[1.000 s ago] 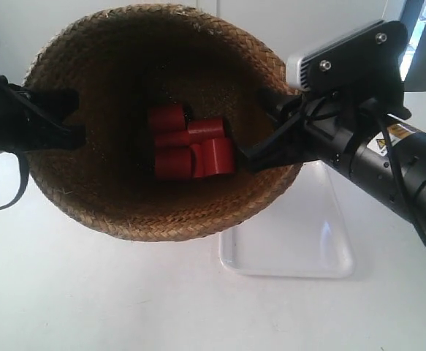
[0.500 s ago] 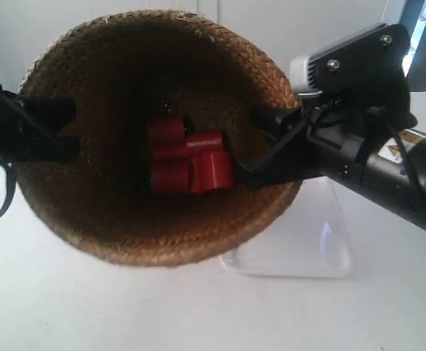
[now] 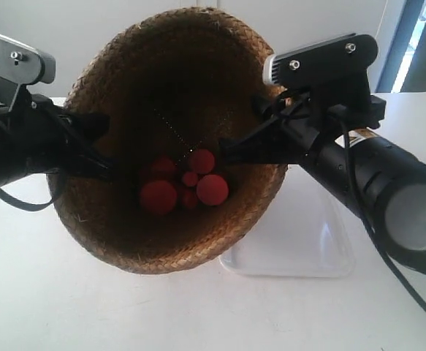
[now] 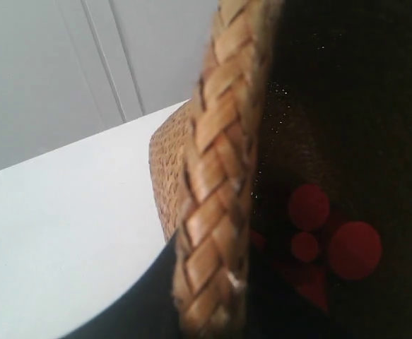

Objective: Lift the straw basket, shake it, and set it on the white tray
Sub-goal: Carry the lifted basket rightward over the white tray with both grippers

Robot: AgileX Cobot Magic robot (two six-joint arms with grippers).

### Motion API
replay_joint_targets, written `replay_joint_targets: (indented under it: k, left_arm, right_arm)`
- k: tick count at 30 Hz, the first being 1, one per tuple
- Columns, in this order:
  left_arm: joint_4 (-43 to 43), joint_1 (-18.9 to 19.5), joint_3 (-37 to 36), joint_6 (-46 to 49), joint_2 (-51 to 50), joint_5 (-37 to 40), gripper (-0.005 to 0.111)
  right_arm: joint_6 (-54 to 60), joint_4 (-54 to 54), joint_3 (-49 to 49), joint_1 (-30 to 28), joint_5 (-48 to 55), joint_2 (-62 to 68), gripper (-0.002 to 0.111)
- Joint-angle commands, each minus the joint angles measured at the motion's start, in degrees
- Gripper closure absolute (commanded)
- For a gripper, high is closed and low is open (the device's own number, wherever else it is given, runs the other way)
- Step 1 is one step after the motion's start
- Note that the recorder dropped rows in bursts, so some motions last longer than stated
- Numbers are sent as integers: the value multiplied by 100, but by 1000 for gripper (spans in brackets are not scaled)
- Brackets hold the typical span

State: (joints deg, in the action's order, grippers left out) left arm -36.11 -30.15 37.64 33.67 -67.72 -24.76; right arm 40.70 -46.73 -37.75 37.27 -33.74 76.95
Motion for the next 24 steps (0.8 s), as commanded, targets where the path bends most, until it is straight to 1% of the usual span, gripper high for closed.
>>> replay_joint_targets:
  k: [1,7,8,10,11,12,14,15,16,17,18,19,20,21,22,23,24]
  left_arm:
    - [103,-95,23,109,112,-92,107]
    - [103,-95,23,86,140,-441,107]
    - [122,-110,23,86,214,-359,107]
    - [171,-300,-31,210,514,-37,107]
    - [218,-503,-89,299,694,41,107]
    - [261,-790,-185,404,951,91,107]
    - [389,-1482,-391,546,1472,66,107]
    - [525,-1909,-511,624,1737,-14,107]
    - [617,-2307,-646,750,1935,-302,107]
    - [412,-2620,-768,1093,1985,-770,107]
    - [17,-2763,-902,1549,1914,-1671,107]
    - [-784,-2763,-934,1870,1575,-2946,107]
    - [-1568,-2598,-794,1824,1095,-4074,107]
    - [-1733,-2364,-628,1821,623,-4386,107]
    - [-1690,-2048,-445,1821,243,-4036,107]
    - [-1516,-1806,-170,1821,-21,-3327,107]
    - [-1437,-1701,-5,1821,-148,-2619,107]
  right_arm:
    - [242,43,-74,-21,-61,-97,108]
    - [316,285,-74,-21,-126,-149,108]
    - [403,285,-74,8,-14,-220,108]
    - [719,90,-22,221,264,-602,108]
    - [803,48,51,391,292,-851,108]
    - [853,99,201,745,291,-1288,108]
    - [833,370,463,1417,91,-2050,108]
    - [782,521,575,1800,-46,-2435,108]
    - [772,519,638,2072,-142,-2747,108]
    - [827,508,683,2342,-328,-2944,108]
    - [981,509,735,2484,-847,-2915,108]
    - [1087,368,758,2496,-1492,-2694,108]
    - [1088,39,719,2346,-2465,-2219,108]
    - [1153,-188,593,2156,-3139,-1673,108]
    - [1244,-226,442,1855,-3313,-1242,108]
    - [1464,-237,236,1588,-3141,-811,108]
    - [1609,-375,51,1480,-2885,-515,108]
